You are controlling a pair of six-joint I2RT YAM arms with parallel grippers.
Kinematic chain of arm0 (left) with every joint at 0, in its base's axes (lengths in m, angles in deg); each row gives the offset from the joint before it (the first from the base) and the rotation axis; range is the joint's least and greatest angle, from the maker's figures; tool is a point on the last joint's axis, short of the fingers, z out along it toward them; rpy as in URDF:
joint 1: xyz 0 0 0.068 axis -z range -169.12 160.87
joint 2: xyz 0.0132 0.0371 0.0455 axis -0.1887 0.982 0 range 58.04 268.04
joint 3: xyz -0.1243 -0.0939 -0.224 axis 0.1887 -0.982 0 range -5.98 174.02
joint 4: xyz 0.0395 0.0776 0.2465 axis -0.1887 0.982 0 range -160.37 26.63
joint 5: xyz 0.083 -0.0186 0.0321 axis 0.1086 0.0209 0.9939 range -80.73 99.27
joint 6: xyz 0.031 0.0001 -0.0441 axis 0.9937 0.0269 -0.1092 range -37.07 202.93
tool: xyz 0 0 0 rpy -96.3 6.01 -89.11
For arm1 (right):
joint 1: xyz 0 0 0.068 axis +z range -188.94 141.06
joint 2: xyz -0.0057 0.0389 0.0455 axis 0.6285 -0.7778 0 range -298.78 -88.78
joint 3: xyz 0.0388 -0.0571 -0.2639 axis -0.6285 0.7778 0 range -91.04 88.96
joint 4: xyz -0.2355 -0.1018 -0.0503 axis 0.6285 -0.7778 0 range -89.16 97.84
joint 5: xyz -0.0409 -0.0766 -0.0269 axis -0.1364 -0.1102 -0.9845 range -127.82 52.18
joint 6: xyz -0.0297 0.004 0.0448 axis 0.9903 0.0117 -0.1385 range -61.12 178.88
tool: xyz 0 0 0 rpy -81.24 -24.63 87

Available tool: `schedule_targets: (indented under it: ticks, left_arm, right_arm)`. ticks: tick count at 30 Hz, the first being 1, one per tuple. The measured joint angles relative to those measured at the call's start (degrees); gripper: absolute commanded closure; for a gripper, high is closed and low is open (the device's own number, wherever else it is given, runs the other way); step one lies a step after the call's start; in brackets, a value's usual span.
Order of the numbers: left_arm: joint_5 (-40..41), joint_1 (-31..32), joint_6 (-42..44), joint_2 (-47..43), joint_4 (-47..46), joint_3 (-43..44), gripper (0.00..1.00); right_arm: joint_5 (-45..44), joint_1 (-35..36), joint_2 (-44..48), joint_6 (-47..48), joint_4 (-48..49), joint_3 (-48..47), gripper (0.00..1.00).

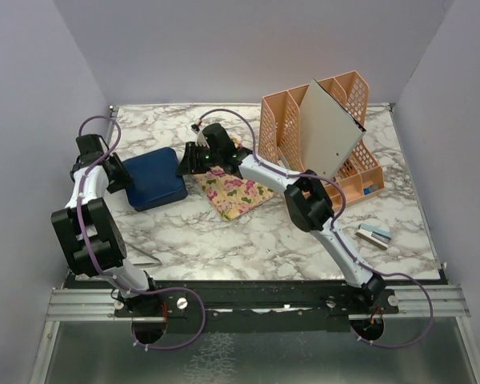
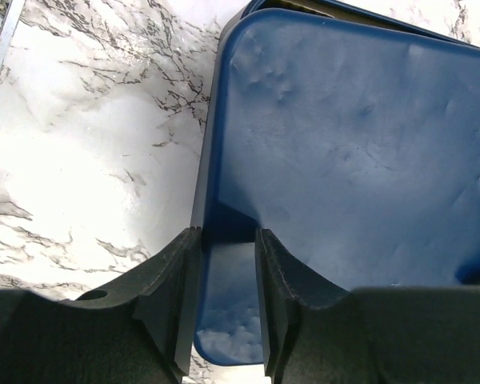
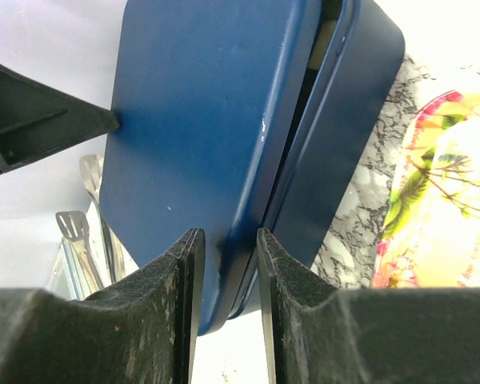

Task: Pack the chocolate
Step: Adjust the packing box at the center of the board.

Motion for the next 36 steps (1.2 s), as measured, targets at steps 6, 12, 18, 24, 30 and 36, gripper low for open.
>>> schedule_targets:
  ticks: [6,12,18,24,30,36]
  left_arm:
    - [1.0,0.3,0.4,0.4,-0.2,0.0,0.64]
    - [1.3,0.2,0.8,1.2,-1.2,0.3,0.68]
    - [1.3,0.2,0.6,1.3,-1.3,1.3,0.68]
    - [1.3,0.2,0.4,1.3,-1.3,2.6,0.67]
    - [1.3,0.2,0.4,1.3,-1.3,2.6,0.65]
    - [1.0,0.4,0.4,2.2,-1.3,2.6,0.62]
  right_arm:
    - [-0.1,0.7,1.0,0.0,0.1,0.9,0.63]
    - [-0.2,0.7,1.1,0.0,0.2,0.9,0.64]
    - [-0.2,0.7,1.1,0.0,0.2,1.0,0.64]
    - [-0.2,0.7,1.1,0.0,0.2,1.1,0.64]
    - [-0.2,0.7,1.1,0.0,0.2,1.1,0.62]
    - [-0.5,0.8,1.1,0.2,0.3,1.1,0.60]
